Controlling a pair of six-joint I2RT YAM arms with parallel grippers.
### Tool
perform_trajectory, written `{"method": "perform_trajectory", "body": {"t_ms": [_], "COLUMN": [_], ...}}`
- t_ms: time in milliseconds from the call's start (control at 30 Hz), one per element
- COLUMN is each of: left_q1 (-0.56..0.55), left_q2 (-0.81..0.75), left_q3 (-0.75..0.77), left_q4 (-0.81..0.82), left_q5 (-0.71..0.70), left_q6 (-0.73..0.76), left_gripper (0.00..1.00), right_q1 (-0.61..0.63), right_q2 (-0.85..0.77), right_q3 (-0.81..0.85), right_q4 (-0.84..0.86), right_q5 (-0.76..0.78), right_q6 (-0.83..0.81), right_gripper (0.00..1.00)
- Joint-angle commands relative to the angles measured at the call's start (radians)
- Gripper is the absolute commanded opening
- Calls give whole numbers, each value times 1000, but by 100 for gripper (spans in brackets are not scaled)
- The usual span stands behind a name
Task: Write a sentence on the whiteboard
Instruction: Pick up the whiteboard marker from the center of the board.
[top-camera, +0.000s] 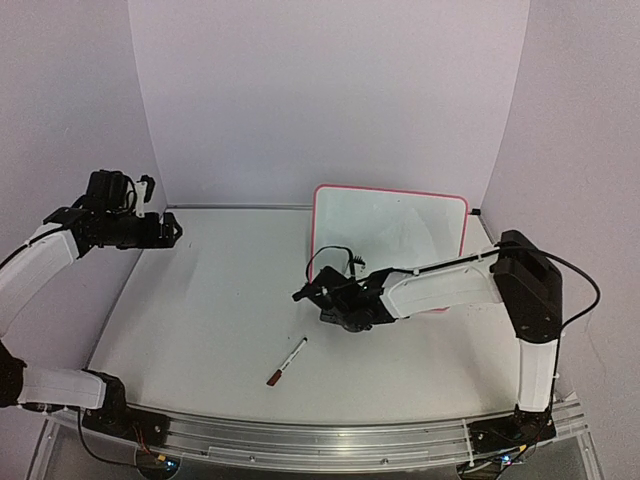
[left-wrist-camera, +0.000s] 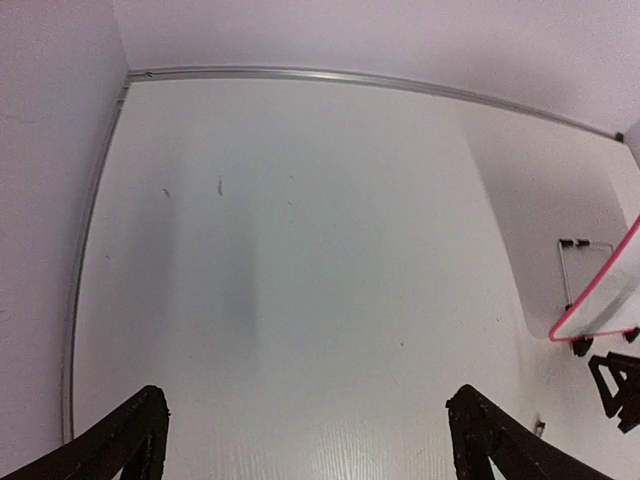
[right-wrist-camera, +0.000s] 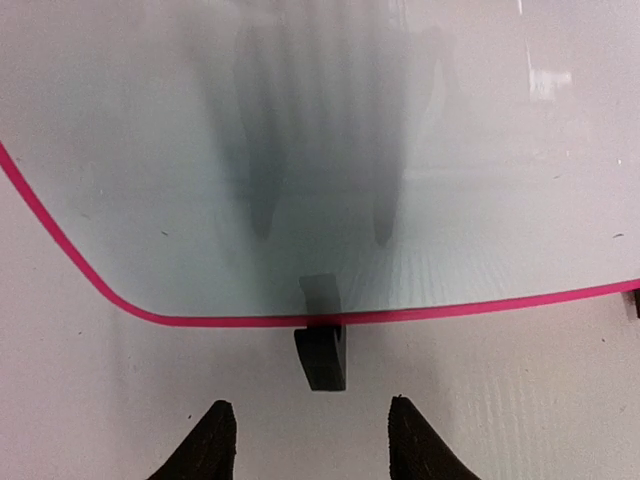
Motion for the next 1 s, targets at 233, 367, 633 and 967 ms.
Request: {"method": "perform_trajectory", "body": {"t_ms": [233,367,633,967], "left_q1": [-445,-659,-900,-947], "left_q2": [37,114,369,503], "left_q3": [-237,-254,-163,-104], "left_q4": [101,98,86,92], "left_q5": [-5,-30,-48,-48], "left_q6": [-293,-321,-310,-294], "left_gripper": [92,91,90,46], "right_q1": [-2,-47,-131,-139], "right_q2": [-340,-432,-530,-576], "right_q3": [-219,-265,-340,-395], "right_q4": [4,4,5,5], "right_q5": [16,2,-30,-34], "right_q6": [-51,-117,-137,-103], "right_gripper": [55,55,55,54]}}
